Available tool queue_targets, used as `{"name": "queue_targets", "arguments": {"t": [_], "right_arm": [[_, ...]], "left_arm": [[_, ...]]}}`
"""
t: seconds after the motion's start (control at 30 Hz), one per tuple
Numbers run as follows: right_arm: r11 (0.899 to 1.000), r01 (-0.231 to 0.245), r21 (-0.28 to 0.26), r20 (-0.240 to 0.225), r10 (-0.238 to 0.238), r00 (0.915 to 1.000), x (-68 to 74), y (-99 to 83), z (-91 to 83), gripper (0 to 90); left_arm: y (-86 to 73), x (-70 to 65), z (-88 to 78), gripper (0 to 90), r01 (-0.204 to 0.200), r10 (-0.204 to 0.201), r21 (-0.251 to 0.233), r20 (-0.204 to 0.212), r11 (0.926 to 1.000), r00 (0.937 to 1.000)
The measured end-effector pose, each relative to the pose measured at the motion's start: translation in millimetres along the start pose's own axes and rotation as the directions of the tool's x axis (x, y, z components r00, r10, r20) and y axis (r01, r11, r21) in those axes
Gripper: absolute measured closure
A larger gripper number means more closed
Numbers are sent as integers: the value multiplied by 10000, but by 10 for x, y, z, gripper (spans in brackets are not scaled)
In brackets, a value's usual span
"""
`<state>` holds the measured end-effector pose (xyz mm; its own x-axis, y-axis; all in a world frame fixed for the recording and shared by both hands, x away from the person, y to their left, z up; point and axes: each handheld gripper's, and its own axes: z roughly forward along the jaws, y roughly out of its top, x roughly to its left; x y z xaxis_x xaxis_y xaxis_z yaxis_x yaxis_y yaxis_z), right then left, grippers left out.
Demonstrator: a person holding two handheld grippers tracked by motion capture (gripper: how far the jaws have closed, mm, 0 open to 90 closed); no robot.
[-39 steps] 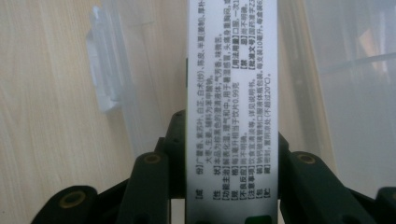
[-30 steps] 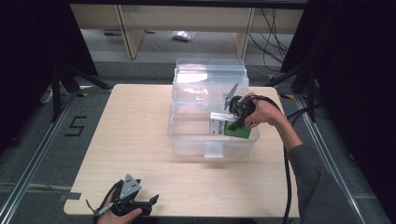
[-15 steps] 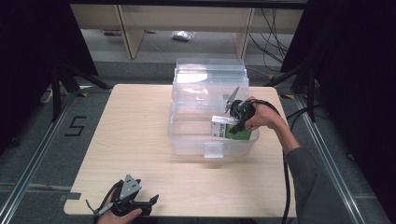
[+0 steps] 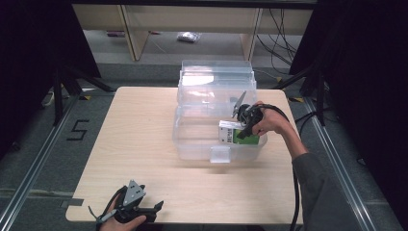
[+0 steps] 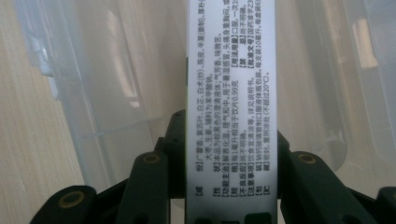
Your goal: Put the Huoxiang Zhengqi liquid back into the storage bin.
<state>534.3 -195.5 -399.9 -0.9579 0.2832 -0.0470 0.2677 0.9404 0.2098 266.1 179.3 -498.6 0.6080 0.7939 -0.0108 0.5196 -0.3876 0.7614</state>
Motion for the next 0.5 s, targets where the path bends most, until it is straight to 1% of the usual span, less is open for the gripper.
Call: {"name": "queue_targets", "arguments": {"t": [0.07,0.1,0.17,0.2,0.27,0.3,0.37,0.4,0.43,0.5], "right_arm": [[9999,28,132,-23,-28,10000,7,6,15,645],[9999,96,96,-39,-95,9999,3,5,22,645],[9999,-100,65,31,99,9999,10,-3,16,645],[10000,9,-5,20,-9,10000,1,-8,16,645],[10000,23,70,23,-23,10000,-2,-8,22,645],[9998,133,115,19,-133,9999,-7,-6,27,645],[9999,31,150,58,-32,10000,3,-11,32,645],[9998,34,172,-21,-34,10000,1,-10,36,645],[10000,-24,82,41,23,10000,5,-17,40,645],[9999,34,101,-56,-33,10000,3,-23,65,645]], "left_arm": [[1,4,-3,152,-74,74,57,-2,10000,10000],[3,14,-10,152,-213,213,171,1,9996,9998],[1,-6,4,152,41,-41,-42,-5,10000,10000],[1,-8,7,152,68,-68,-53,-34,10000,10000],[0,-3,11,152,48,-48,-50,-62,10000,10000],[0,-5,10,152,89,-89,-54,-60,9999,9999],[1,-4,9,152,84,-85,-67,-64,9999,9999],[2,-3,9,152,91,-92,-56,-61,9999,9999],[2,-4,8,152,96,-96,-37,-73,9999,9999],[3,-8,6,152,103,-103,-46,-42,9999,9999]]}}
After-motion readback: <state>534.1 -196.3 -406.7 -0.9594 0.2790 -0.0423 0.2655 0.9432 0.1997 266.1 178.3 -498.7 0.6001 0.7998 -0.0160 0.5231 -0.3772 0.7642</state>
